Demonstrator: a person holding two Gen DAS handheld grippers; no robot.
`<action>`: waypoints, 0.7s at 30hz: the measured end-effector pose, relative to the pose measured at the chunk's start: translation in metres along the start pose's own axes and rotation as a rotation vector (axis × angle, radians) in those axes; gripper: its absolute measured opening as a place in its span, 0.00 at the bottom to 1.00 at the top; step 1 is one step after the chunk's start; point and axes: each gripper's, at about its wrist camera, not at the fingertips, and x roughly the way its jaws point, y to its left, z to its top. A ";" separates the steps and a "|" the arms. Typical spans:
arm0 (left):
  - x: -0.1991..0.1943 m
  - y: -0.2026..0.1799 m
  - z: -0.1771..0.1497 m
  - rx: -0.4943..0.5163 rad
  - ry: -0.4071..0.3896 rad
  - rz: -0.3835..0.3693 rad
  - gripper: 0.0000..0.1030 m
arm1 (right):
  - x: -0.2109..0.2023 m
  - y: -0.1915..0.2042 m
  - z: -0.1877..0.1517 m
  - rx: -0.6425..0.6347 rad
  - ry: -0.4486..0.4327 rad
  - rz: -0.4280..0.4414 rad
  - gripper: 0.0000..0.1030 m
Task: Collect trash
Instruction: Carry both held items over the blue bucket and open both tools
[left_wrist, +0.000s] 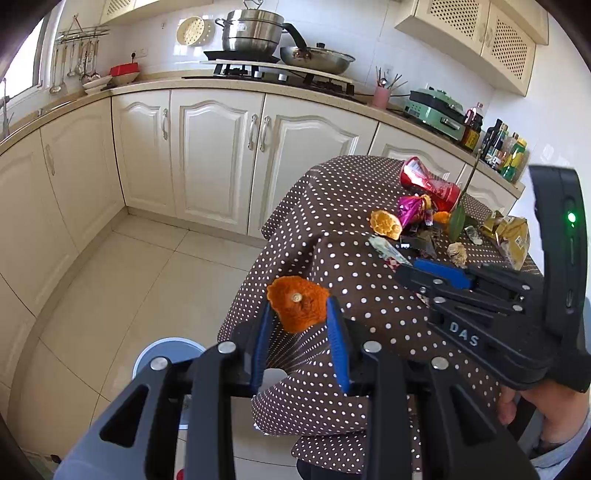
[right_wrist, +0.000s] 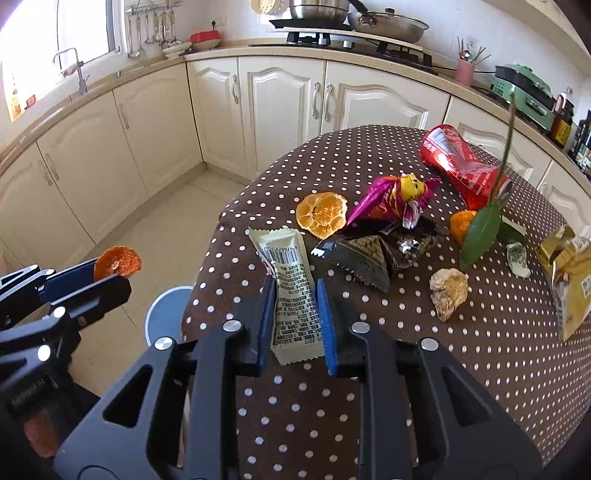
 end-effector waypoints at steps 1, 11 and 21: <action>-0.002 0.002 0.000 -0.003 -0.001 -0.001 0.28 | -0.002 0.000 -0.002 0.007 -0.006 0.009 0.19; -0.016 0.023 -0.005 -0.043 -0.023 -0.005 0.28 | -0.026 0.014 -0.006 0.022 -0.067 0.042 0.17; -0.012 0.082 -0.022 -0.128 0.005 0.066 0.28 | -0.003 0.105 0.003 -0.080 -0.062 0.183 0.17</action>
